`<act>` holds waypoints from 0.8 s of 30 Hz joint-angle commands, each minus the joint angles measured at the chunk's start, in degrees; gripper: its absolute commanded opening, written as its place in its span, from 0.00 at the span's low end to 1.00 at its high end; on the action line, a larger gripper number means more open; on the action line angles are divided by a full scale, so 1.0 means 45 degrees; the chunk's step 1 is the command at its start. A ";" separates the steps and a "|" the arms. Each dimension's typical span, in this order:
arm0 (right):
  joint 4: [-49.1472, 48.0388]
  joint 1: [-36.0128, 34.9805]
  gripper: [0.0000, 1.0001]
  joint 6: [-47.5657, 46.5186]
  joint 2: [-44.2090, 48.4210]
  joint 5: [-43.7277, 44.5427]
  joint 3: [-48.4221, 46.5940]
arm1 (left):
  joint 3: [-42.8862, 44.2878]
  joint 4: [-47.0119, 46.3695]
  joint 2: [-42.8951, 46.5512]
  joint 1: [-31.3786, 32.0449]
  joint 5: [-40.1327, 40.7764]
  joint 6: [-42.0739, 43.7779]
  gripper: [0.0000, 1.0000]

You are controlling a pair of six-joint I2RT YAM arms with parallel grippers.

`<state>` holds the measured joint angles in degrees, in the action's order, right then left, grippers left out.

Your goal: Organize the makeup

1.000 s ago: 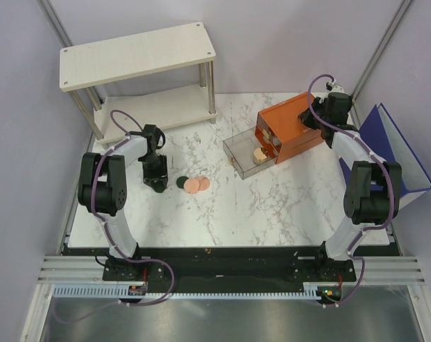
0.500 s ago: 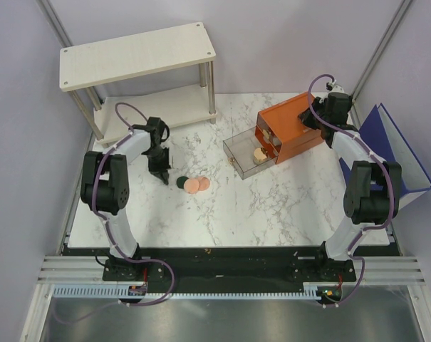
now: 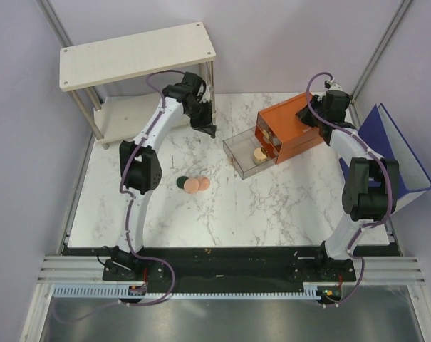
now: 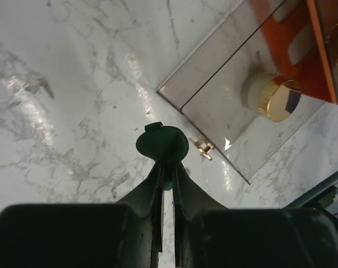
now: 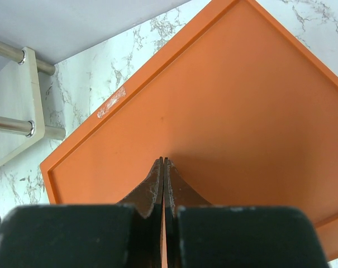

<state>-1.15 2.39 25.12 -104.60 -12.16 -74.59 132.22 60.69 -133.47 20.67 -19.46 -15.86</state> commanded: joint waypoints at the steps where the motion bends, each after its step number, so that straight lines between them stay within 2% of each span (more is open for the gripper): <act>1: 0.5040 -0.0219 0.00 -0.0408 -0.1795 0.0652 0.1340 | 0.2178 0.0462 -0.1412 0.0328 -0.2621 -0.1318 0.13; 10: 0.5040 -0.0239 0.00 -0.0427 -0.1971 0.0613 0.1282 | 0.1769 -0.1277 -0.1707 0.1461 -0.4520 -0.2237 0.22; 13: 0.5059 -0.0239 0.00 -0.0407 -0.2010 0.0574 0.1204 | 0.1769 -0.1493 -0.1805 0.1599 -0.4736 -0.2374 0.33; 15: 0.5021 -0.0239 0.00 -0.0427 -0.2010 0.0613 0.1204 | 0.1730 -0.1513 -0.1863 0.1619 -0.4776 -0.2394 0.44; 18: 0.5040 -0.0239 0.00 -0.0427 -0.1972 0.0613 0.1262 | 0.1633 -0.1494 -0.1902 0.1638 -0.4659 -0.2336 0.54; 24: 0.5001 -0.0239 0.00 -0.0427 -0.1913 0.0652 0.1360 | 0.1458 -0.1260 -0.1299 0.1463 -0.3802 -0.1615 0.58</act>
<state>-1.39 2.26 25.34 -105.16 -12.21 -75.05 138.78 55.51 -141.10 28.16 -38.02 -24.77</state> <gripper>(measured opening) 0.007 0.563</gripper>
